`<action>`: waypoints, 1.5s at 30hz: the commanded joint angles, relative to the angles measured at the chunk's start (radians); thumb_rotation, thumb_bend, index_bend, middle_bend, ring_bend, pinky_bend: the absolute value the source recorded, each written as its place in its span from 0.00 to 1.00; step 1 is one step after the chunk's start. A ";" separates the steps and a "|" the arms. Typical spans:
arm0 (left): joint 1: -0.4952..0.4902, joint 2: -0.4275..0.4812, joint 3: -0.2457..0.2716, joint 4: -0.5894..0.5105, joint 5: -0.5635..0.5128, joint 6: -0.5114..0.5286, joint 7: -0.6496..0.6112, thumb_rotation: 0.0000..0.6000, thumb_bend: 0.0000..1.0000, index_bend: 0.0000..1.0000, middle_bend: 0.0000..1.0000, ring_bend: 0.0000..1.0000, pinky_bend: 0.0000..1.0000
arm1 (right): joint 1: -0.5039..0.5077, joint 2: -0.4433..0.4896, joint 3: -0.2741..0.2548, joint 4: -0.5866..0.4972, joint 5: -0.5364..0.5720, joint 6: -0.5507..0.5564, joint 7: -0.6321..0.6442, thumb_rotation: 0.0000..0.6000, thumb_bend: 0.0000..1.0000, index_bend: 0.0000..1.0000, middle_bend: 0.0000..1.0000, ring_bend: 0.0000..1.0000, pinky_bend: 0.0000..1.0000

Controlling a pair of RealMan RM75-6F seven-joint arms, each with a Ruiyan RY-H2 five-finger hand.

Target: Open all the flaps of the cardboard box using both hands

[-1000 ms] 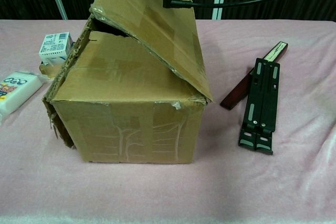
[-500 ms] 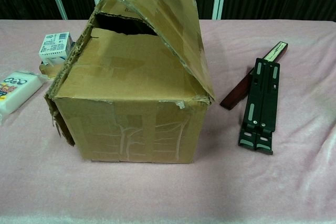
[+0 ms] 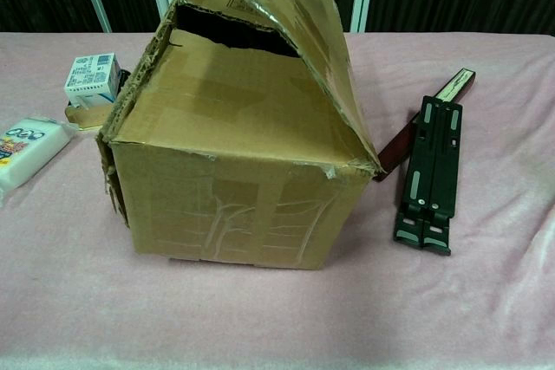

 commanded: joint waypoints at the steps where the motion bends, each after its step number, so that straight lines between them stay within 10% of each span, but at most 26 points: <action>1: 0.000 0.000 0.000 0.000 -0.001 0.000 -0.001 1.00 0.20 0.00 0.00 0.00 0.02 | 0.019 0.014 -0.001 -0.008 0.017 -0.025 0.026 1.00 0.22 0.22 0.10 0.11 0.24; 45: 0.002 0.015 0.006 -0.012 0.011 -0.003 -0.027 1.00 0.20 0.00 0.00 0.00 0.02 | 0.171 0.224 -0.152 -0.117 0.111 -0.060 -0.092 1.00 0.18 0.09 0.06 0.09 0.24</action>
